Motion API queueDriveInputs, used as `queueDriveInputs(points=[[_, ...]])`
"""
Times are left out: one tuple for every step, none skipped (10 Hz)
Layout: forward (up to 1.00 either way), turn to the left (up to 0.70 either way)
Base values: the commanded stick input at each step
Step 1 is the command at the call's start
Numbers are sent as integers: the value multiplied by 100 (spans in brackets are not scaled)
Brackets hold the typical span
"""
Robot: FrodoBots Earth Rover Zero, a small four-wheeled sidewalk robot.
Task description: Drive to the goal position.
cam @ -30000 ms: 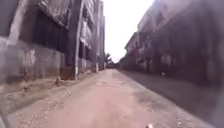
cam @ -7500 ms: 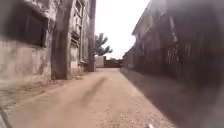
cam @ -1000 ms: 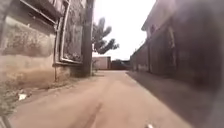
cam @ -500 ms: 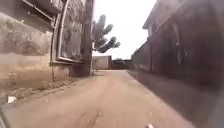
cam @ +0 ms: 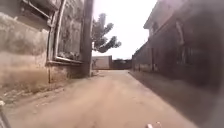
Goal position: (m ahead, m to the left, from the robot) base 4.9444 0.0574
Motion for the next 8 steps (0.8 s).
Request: queueDriveInputs(points=[[60, 0], [60, 0], [60, 0], [60, 0], [60, 0], [60, 0], [60, 0], [60, 0]])
